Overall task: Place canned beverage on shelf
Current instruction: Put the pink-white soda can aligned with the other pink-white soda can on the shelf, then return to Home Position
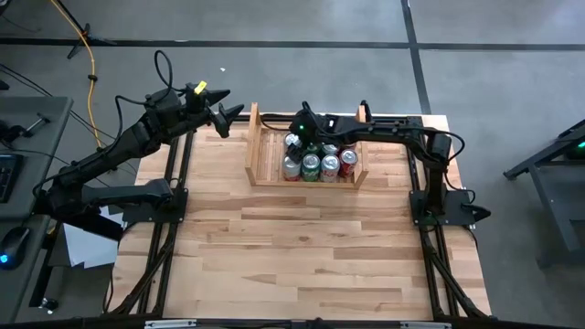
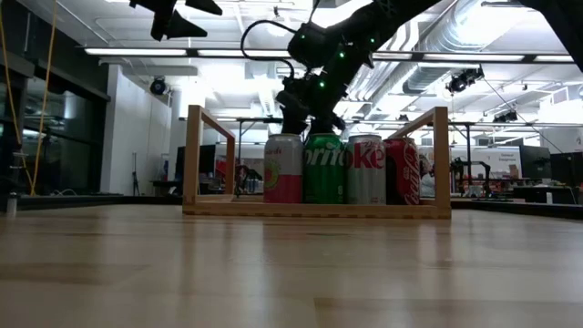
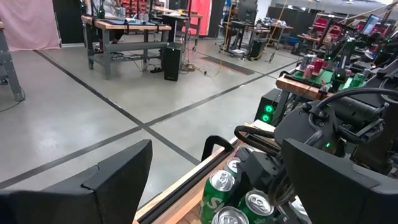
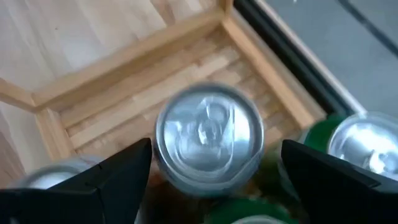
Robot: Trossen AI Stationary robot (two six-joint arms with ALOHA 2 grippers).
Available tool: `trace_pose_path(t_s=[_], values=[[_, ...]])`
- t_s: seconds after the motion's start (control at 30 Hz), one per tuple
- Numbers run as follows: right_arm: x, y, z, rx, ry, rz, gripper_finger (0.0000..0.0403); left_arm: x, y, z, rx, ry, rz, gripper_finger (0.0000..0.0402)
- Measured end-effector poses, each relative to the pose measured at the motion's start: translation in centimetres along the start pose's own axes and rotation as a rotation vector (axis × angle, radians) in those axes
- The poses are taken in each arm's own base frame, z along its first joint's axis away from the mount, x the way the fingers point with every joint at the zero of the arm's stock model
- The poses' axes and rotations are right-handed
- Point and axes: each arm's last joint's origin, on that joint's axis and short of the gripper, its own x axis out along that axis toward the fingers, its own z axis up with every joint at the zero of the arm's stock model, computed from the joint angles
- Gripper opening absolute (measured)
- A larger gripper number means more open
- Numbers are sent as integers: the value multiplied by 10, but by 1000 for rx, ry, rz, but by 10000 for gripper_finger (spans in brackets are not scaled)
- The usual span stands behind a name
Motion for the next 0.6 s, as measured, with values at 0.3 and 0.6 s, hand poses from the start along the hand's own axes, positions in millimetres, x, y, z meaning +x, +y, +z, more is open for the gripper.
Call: trace_pose_path(t_s=[0.3, 0.6], values=[[-31, -2, 34, -138, -27, -14, 344, -1, -1, 7, -4, -69, -11, 349], [-83, -6, 75, -203, -100, -16, 344, -3, -1, 8, -6, -80, -13, 349]])
